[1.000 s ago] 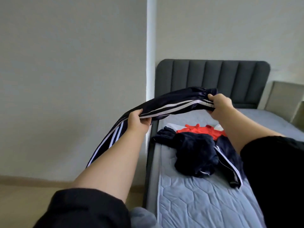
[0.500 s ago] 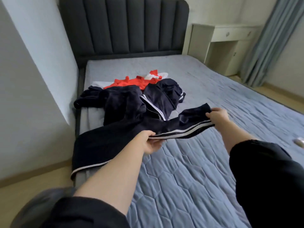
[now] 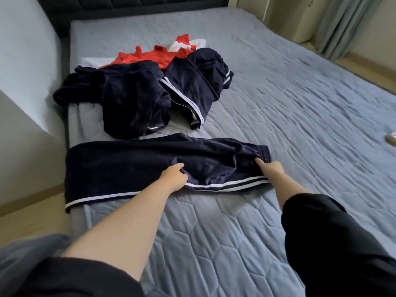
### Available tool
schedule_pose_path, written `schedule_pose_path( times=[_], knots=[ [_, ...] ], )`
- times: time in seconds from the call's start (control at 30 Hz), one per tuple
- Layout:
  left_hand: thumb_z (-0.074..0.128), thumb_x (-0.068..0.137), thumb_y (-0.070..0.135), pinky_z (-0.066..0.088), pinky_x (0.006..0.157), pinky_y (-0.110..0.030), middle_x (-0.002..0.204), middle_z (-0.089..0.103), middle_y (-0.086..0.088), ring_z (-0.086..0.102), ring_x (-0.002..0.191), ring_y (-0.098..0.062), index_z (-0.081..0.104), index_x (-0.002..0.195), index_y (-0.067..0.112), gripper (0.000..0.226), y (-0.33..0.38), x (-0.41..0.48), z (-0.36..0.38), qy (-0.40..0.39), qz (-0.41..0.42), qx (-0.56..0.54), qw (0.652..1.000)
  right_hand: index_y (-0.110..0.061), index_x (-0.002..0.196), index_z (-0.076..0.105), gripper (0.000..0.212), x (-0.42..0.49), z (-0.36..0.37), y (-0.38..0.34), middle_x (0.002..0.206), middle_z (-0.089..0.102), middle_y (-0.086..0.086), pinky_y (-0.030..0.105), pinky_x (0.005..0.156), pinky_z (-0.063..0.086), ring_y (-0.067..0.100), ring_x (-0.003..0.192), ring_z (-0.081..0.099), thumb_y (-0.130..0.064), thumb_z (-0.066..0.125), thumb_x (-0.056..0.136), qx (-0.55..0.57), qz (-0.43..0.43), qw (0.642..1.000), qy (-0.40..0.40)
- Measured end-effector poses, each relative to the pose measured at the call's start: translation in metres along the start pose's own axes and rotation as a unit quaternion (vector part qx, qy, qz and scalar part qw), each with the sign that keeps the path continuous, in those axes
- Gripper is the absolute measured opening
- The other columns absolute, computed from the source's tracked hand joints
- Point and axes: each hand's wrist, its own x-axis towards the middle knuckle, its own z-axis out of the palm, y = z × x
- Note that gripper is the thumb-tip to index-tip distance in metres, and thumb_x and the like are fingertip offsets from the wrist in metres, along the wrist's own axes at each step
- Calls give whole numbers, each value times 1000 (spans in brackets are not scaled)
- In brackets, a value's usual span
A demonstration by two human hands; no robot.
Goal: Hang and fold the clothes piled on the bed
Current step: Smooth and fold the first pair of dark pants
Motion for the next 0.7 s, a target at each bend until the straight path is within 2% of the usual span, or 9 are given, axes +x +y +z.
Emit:
schedule_pose_path(
  times=[0.07,0.13,0.2,0.27,0.37,0.47,0.5,0.57,0.7],
  knots=[
    [42,95,20,23,114,-36,160,13,-4,19,143,-29,26,150,25,58,-1,5,8,-10,16,73,997,3,104,63,55,5,-3,3,91,62,12,32,74,43,31,92,62,-44,74,77,31,-5,999,-7],
    [41,96,26,17,117,-42,161,0,-1,3,147,-27,19,151,31,60,0,9,16,-23,19,154,988,4,97,67,49,16,-17,9,78,62,9,31,68,43,26,77,61,-39,76,77,61,0,998,21],
    [39,97,33,12,118,-46,161,-6,2,-7,147,-25,15,151,34,59,3,14,22,-28,31,228,973,4,95,67,47,27,-44,20,76,62,11,33,69,44,27,80,63,-39,72,79,75,20,994,76],
    [36,100,39,7,117,-48,161,-7,3,-10,147,-25,12,152,34,57,10,19,28,-43,47,264,962,2,106,63,50,37,-82,41,98,66,18,36,79,45,34,98,63,-41,68,82,79,75,981,157],
    [31,101,42,4,117,-49,161,-8,3,-13,147,-25,9,152,34,56,29,26,45,-72,61,268,959,-1,126,54,55,42,-151,83,127,58,20,39,97,39,37,119,53,-41,58,89,54,155,955,248],
    [31,101,40,3,117,-48,161,-9,3,-14,147,-24,7,152,34,57,50,25,73,-93,92,282,950,-4,135,47,51,43,-181,105,138,47,20,51,109,28,36,130,41,-32,51,93,-152,194,926,288],
    [31,101,40,2,117,-48,161,-10,3,-14,147,-23,7,152,35,57,55,24,83,-98,103,285,948,-5,139,41,51,41,-176,102,142,42,19,53,112,22,35,134,36,-27,48,94,-210,174,916,294],
    [32,100,39,2,117,-48,161,-11,2,-13,147,-23,5,152,35,58,61,22,97,-102,123,294,942,-8,146,27,54,36,-147,90,151,28,18,54,114,11,33,140,22,-24,41,96,-263,71,926,263],
    [33,100,38,2,116,-50,161,-11,2,-13,147,-22,4,152,35,60,44,27,82,-100,130,329,930,-11,151,17,58,17,-57,56,158,15,12,51,115,4,27,146,8,-29,34,99,-287,-89,939,170]
  ],
)
